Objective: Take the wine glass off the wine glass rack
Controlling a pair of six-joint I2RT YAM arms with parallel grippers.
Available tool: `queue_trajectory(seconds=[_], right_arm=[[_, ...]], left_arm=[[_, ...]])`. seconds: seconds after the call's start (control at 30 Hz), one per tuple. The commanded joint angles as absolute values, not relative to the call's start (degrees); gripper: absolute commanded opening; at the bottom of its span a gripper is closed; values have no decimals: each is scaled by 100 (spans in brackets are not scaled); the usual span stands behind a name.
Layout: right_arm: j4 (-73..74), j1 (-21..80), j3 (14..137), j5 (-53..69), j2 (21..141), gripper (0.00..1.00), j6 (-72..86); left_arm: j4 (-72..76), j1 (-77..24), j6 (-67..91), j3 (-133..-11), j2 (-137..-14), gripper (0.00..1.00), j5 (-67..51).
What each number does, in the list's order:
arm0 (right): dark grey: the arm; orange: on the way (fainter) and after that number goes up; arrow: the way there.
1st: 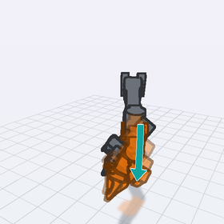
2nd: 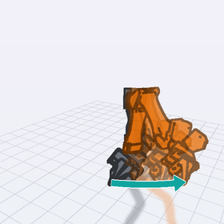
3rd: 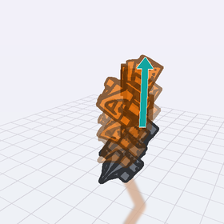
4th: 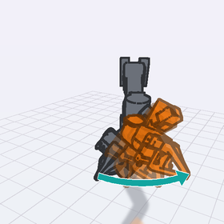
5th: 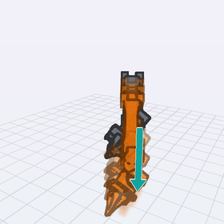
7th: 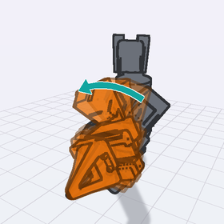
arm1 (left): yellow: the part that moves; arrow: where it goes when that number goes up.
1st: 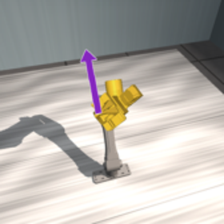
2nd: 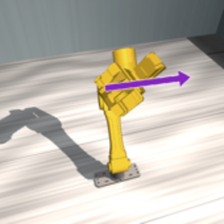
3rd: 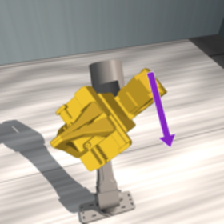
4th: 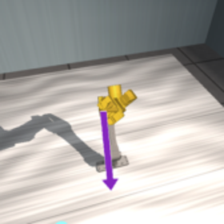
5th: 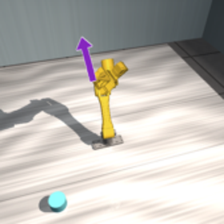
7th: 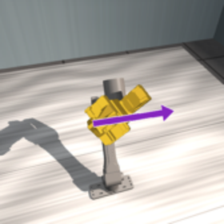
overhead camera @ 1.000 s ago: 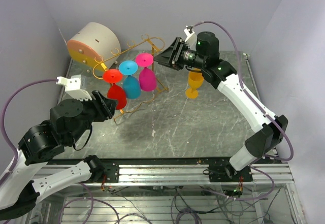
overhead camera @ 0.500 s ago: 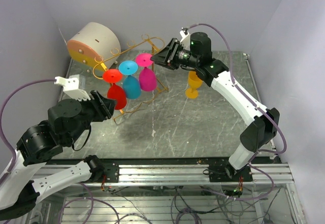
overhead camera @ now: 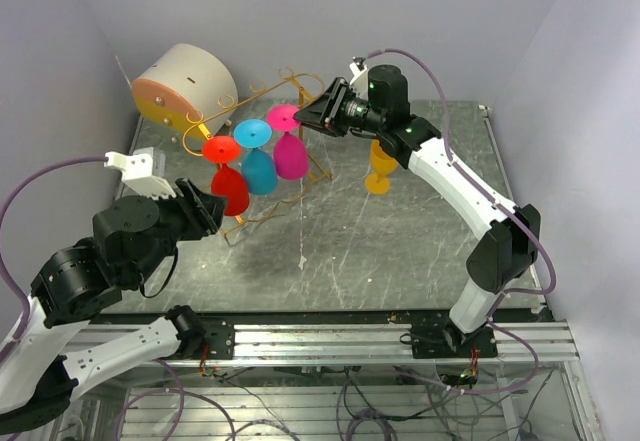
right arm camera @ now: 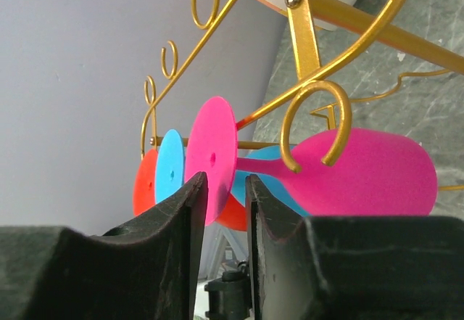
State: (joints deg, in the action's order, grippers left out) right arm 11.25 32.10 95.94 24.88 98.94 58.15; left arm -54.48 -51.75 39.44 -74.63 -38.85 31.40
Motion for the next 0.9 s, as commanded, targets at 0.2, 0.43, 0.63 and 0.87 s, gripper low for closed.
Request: queue_trajectory(seconds=[0.2, 0.43, 0.63, 0.87], right_arm=[[844, 3226, 9649, 2537, 9937, 13, 5844], [711, 3226, 9556, 2592, 9951, 7, 5933], [455, 3181, 9248, 2403, 9704, 0, 6184], [49, 3055, 8756, 2360, 9329, 0, 6735]], left_arm=[[-5491, -5198, 4027, -7527, -3808, 58, 3327], [-5530, -5192, 4046, -7523, -3854, 58, 3313], [-5503, -5193, 4073, -7511, -3817, 58, 3301], [-5523, -5190, 4093, -7539, -3847, 58, 3292]])
